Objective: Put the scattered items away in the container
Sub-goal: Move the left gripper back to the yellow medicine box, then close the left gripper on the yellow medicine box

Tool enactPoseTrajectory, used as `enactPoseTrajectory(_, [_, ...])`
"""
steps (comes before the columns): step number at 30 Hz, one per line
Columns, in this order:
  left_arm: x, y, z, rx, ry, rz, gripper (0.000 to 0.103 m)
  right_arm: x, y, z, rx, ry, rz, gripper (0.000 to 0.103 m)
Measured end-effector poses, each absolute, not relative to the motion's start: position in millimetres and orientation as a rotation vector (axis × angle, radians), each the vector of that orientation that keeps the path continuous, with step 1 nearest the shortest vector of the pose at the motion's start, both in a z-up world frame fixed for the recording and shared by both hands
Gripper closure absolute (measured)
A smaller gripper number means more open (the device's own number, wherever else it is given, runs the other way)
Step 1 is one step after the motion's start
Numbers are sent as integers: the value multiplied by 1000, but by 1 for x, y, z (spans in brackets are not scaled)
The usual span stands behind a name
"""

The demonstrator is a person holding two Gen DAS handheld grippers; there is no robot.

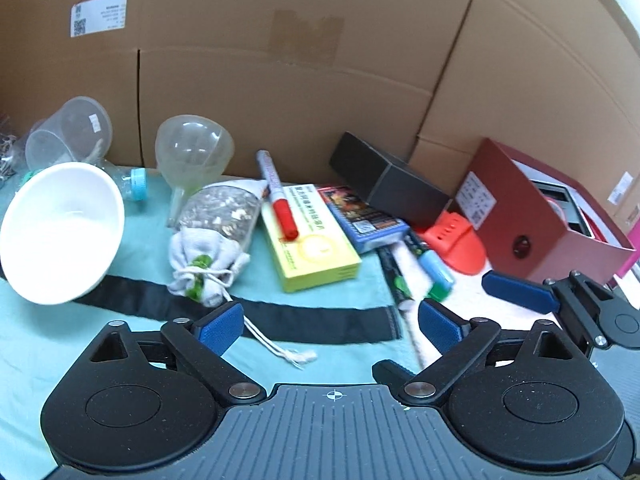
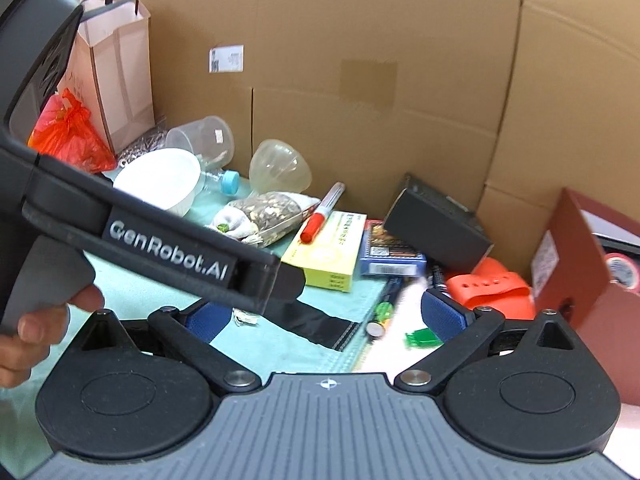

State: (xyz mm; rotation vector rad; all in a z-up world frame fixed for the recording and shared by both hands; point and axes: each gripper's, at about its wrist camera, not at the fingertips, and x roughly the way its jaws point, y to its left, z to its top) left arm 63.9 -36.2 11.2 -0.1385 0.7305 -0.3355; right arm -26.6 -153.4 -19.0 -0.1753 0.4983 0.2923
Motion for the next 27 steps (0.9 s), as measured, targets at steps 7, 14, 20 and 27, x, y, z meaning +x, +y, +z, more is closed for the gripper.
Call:
enactPoseTrajectory(7, [93, -37, -3, -112, 772, -366, 20, -2, -148, -31, -169, 535, 293, 14])
enactPoseTrajectory(14, [118, -38, -13, -112, 801, -357, 26, 25, -146, -40, -163, 564, 309, 21])
enactPoseTrajectory(20, [134, -38, -19, -109, 820, -362, 26, 48, -142, -50, -155, 602, 329, 30])
enactPoseTrajectory(27, [149, -43, -21, -93, 844, -399, 31, 68, -144, -55, -117, 629, 335, 31])
